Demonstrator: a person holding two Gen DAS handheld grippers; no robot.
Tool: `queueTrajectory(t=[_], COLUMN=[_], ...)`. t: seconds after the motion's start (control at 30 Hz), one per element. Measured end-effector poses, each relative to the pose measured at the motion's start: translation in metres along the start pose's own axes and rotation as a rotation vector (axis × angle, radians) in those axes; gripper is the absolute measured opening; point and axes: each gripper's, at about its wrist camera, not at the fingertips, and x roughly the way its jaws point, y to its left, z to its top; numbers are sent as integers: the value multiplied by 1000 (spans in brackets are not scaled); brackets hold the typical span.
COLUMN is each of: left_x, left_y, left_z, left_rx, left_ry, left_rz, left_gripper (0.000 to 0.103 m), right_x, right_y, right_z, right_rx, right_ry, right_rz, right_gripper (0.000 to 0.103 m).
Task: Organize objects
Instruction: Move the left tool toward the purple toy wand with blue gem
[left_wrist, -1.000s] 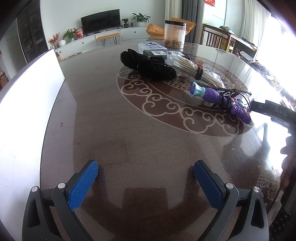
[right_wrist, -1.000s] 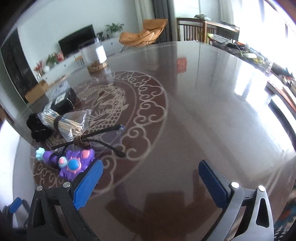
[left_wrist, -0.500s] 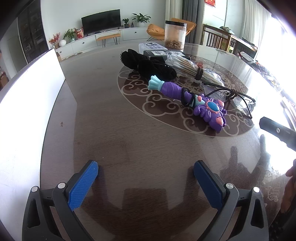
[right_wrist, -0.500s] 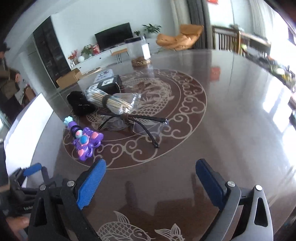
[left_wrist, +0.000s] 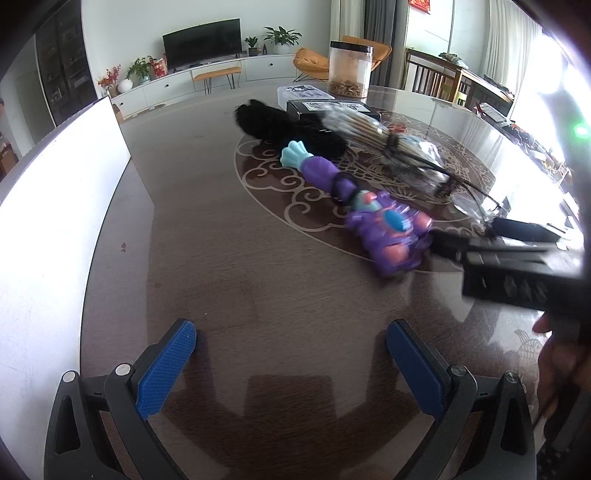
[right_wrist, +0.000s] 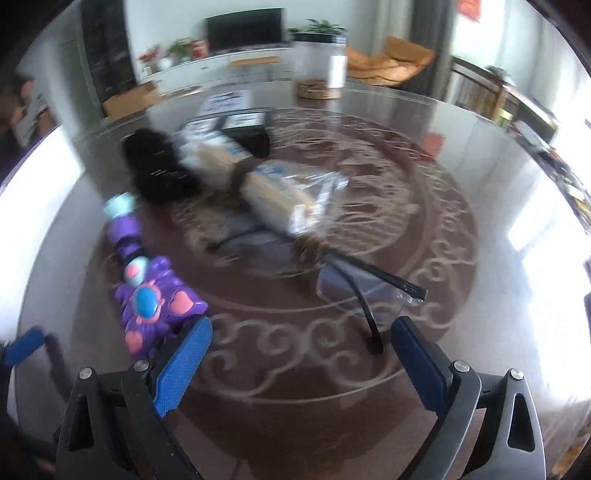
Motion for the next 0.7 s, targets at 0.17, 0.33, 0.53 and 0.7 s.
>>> queueTrajectory(t=[0.17, 0.33, 0.53, 0.7], left_x=[0, 0, 1, 1], left_y=[0, 0, 0, 0], left_z=[0, 0, 0, 0], left_rx=[0, 0, -1, 0], left_ry=[0, 0, 0, 0], left_rz=[0, 0, 0, -2], left_gripper=[103, 103, 103, 103], right_x=[-13, -41, -47, -47], right_y=[0, -31, -69, -83], right_z=[-12, -30, -55, -63], right_rx=[4, 57, 207, 272], right_ry=[-38, -126, -126, -92], right_rz=[261, 200, 141, 89], right_gripper=[98, 98, 98, 98])
